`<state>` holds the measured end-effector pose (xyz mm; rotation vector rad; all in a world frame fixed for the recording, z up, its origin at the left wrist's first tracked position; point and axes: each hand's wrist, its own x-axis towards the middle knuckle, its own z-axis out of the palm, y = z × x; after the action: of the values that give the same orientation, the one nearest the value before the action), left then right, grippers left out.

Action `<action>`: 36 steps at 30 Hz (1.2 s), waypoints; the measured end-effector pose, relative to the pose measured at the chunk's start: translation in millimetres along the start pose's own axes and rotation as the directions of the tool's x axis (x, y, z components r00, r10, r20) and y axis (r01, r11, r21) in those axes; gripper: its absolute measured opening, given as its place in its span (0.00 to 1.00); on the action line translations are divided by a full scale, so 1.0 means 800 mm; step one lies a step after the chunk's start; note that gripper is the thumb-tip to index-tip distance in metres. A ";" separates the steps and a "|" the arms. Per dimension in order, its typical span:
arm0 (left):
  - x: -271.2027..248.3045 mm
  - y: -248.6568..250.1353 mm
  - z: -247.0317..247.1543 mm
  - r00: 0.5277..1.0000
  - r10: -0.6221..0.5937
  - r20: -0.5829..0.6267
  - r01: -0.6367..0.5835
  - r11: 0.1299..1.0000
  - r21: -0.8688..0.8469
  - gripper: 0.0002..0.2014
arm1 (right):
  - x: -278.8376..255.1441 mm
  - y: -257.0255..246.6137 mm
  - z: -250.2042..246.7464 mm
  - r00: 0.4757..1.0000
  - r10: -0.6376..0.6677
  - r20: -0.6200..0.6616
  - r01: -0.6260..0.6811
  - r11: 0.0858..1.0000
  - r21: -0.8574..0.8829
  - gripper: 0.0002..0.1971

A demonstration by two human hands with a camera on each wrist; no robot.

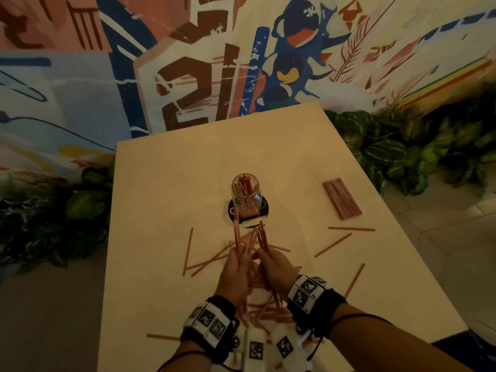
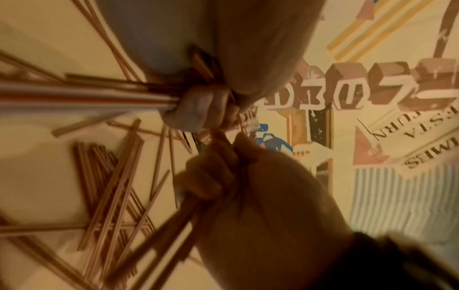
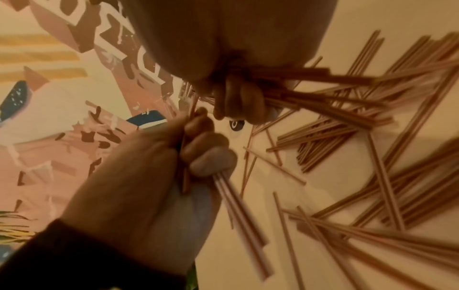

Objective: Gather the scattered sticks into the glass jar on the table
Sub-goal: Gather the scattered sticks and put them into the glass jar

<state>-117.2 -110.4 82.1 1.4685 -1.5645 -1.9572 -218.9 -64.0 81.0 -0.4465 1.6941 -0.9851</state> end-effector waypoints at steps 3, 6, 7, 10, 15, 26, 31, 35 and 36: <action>-0.012 0.014 0.010 0.998 0.034 0.052 -0.037 0.998 0.059 0.13 | 0.001 0.003 0.003 0.999 0.042 -0.014 -0.040 0.996 0.086 0.26; -0.011 0.005 0.010 0.987 0.080 0.138 -0.105 0.977 0.187 0.20 | 0.002 0.006 0.003 0.999 0.027 -0.022 -0.023 0.990 0.139 0.22; -0.011 0.001 0.010 0.977 0.099 0.190 -0.143 0.962 0.234 0.22 | 0.001 0.006 0.003 1.000 0.017 -0.015 -0.014 0.989 0.149 0.20; -0.009 -0.006 0.012 0.959 0.080 0.272 -0.162 0.942 0.293 0.30 | -0.004 0.006 0.005 0.999 0.029 0.015 -0.031 0.994 0.109 0.21; -0.012 0.000 0.006 0.963 0.015 0.268 -0.114 0.926 0.360 0.46 | -0.006 0.006 0.013 0.999 0.042 -0.002 -0.042 0.999 0.027 0.23; 0.008 -0.006 -0.012 0.971 -0.130 0.200 0.118 0.991 0.070 0.56 | -0.001 0.004 0.022 0.993 0.114 -0.005 -0.109 0.957 0.269 0.18; 0.008 -0.002 -0.008 0.942 -0.176 0.285 0.191 0.981 -0.027 0.54 | 0.004 0.006 0.017 0.993 0.103 -0.065 -0.073 0.930 0.361 0.20; 0.002 0.001 -0.009 0.930 -0.197 0.311 0.277 0.931 -0.238 0.37 | 0.008 0.001 0.010 0.983 0.128 -0.129 -0.052 0.877 0.478 0.16; 0.001 0.004 -0.010 0.928 -0.217 0.304 0.305 0.910 -0.282 0.29 | 0.008 -0.001 0.007 0.982 0.125 -0.144 -0.042 0.878 0.477 0.15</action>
<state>-112.1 -117.3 84.7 1.3789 -1.0940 -2.5170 -216.1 -71.6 77.1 0.0367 1.5348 -1.3552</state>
